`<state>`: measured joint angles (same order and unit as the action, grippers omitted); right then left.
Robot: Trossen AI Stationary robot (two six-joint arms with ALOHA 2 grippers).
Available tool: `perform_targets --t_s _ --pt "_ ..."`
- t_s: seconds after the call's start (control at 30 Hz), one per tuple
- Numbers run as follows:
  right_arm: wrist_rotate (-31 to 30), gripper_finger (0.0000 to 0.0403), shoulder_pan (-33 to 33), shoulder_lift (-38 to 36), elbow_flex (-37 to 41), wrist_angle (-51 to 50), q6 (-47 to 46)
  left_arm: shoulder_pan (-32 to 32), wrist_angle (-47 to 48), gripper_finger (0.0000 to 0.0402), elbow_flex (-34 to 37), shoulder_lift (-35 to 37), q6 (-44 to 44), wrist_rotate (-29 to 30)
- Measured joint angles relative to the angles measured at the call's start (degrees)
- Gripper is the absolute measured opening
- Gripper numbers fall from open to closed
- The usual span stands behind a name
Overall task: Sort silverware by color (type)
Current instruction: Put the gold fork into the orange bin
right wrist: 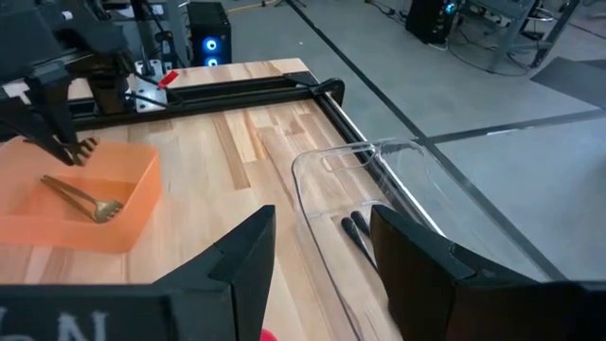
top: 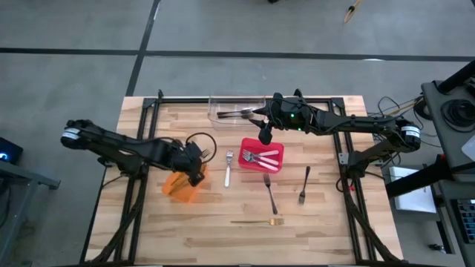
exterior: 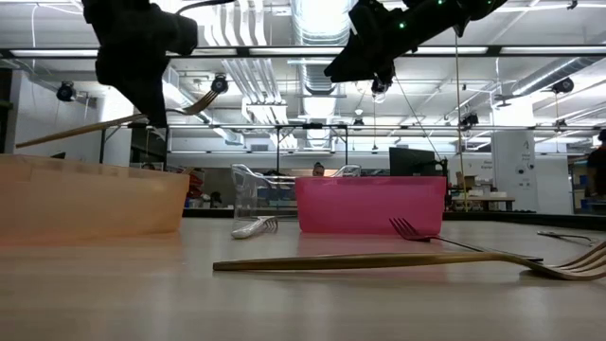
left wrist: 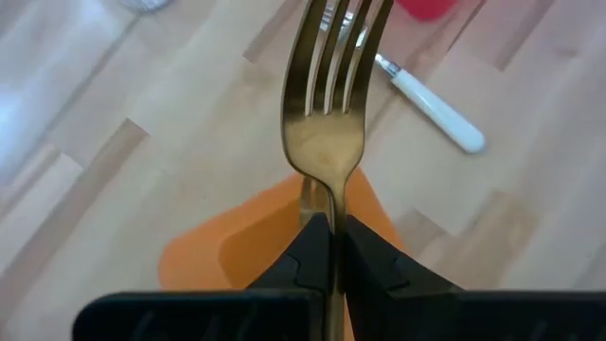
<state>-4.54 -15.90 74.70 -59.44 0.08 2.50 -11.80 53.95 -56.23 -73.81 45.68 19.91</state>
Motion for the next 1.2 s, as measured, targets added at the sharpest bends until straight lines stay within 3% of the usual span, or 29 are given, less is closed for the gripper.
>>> perform_targets --t_s 0.6,1.2 --pt "0.02 0.0165 0.00 0.02 0.00 -0.28 0.04 -0.46 -0.03 0.0003 0.11 -12.11 -4.52 0.56" --pt "0.02 0.0168 0.00 0.05 0.00 -0.28 0.04 -0.91 0.09 0.0024 0.11 -13.57 -2.55 0.51"
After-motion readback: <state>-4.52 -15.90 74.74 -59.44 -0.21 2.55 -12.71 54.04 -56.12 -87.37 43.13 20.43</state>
